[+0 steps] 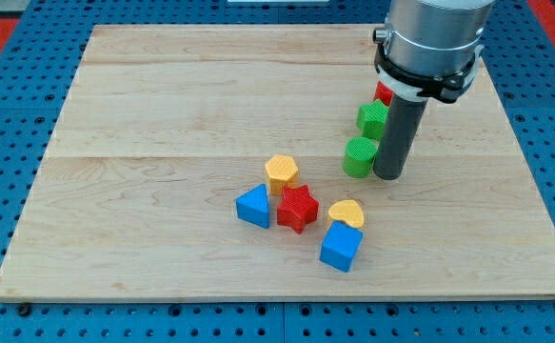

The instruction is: Move the red star and the blue triangle towards the left

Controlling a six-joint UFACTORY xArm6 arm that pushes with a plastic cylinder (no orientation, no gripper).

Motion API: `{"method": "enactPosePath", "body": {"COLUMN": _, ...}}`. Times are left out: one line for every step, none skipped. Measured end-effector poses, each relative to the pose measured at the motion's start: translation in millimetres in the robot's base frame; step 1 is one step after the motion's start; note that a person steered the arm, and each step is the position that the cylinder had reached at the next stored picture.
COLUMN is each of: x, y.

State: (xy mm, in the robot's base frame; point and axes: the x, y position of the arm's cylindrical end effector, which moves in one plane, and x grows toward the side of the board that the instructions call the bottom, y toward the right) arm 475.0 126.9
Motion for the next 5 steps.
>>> {"method": "enactPosePath", "body": {"x": 50.8, "y": 72.1}}
{"method": "enactPosePath", "body": {"x": 109.4, "y": 17.7}}
{"method": "enactPosePath", "body": {"x": 131.6, "y": -48.6}}
{"method": "enactPosePath", "body": {"x": 116.0, "y": -47.3}}
{"method": "enactPosePath", "body": {"x": 108.6, "y": -47.3}}
